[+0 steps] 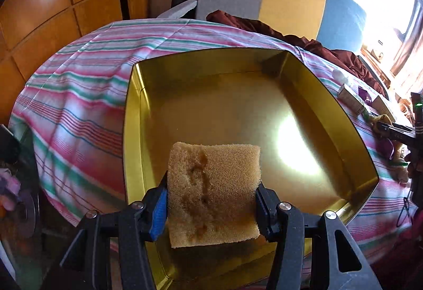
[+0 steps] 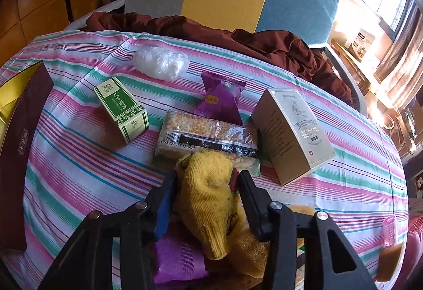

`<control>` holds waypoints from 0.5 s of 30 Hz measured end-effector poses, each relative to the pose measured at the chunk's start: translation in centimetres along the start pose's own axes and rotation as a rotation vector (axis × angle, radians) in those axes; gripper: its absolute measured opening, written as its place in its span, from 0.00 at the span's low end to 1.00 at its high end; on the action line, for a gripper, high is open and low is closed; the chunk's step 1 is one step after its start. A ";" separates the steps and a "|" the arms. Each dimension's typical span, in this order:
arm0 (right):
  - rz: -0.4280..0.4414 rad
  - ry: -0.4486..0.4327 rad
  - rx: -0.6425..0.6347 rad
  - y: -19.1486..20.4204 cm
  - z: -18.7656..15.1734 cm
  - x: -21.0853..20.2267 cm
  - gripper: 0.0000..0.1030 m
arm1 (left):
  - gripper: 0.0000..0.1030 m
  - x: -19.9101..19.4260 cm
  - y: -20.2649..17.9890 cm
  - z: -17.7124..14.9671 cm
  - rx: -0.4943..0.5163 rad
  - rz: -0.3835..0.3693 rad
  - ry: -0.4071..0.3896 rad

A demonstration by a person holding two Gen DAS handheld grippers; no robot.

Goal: Organize objects
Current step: 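Carry the sponge with the left gripper into the gold tray and release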

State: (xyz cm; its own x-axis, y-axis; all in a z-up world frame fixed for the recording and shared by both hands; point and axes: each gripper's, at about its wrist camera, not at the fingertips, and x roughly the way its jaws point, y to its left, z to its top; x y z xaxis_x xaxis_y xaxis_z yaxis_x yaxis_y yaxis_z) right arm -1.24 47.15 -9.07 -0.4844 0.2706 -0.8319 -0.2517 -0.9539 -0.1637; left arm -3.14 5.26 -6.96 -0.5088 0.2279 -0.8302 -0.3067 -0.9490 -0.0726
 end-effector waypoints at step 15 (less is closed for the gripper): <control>-0.021 0.000 -0.017 0.3 -0.1 0.0 0.46 | 0.56 0.1 0.7 -1.5 -0.020 0.020 0.016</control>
State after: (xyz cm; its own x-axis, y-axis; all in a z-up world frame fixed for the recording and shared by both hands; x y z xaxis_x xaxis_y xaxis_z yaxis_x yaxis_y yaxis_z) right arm -1.23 46.87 -9.18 -0.4794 0.2907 -0.8281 -0.2473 -0.9501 -0.1904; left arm -2.17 4.31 -7.89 -0.5013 0.2054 -0.8405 -0.2806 -0.9575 -0.0666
